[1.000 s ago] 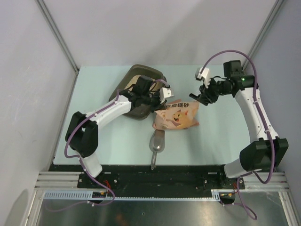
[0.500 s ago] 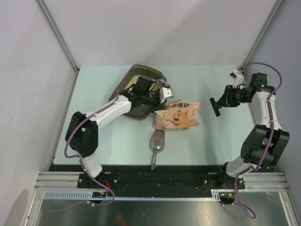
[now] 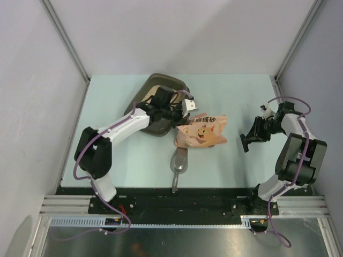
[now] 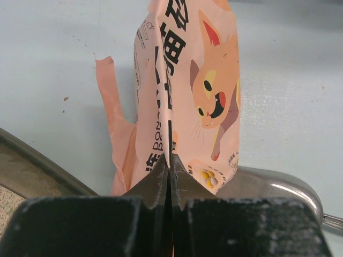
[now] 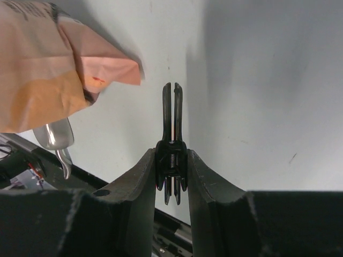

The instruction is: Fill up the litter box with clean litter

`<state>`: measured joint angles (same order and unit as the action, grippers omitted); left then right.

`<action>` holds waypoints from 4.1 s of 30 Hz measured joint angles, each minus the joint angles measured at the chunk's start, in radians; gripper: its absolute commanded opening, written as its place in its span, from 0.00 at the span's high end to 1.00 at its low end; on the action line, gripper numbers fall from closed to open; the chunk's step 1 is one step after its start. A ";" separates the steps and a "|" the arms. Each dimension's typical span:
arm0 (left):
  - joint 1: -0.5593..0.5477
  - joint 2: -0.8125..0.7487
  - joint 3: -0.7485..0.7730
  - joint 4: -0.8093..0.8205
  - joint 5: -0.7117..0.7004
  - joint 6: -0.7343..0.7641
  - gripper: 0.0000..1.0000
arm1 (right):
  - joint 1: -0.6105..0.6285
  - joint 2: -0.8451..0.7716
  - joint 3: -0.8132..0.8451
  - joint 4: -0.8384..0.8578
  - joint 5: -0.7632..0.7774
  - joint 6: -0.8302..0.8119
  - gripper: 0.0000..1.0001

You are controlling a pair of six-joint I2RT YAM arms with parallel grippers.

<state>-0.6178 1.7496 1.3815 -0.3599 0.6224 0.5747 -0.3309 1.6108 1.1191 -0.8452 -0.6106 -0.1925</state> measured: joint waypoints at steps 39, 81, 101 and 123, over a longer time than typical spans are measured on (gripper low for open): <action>-0.007 -0.043 0.020 0.000 0.021 -0.048 0.16 | 0.044 -0.174 -0.071 0.016 -0.133 -0.065 1.00; -0.093 -0.076 0.134 0.008 0.169 -0.059 0.64 | 0.719 -0.337 0.247 0.004 -0.015 -0.556 1.00; -0.093 -0.076 0.109 -0.008 0.167 -0.051 1.00 | 0.712 -0.308 0.256 0.005 -0.002 -0.560 0.40; -0.067 -0.077 0.103 -0.019 0.174 -0.052 1.00 | 0.721 -0.266 0.267 0.056 0.006 -0.584 0.35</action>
<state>-0.6849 1.6730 1.4845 -0.3794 0.7963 0.5224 0.3904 1.3445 1.3865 -0.7891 -0.6044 -0.7761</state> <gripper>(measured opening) 0.039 0.620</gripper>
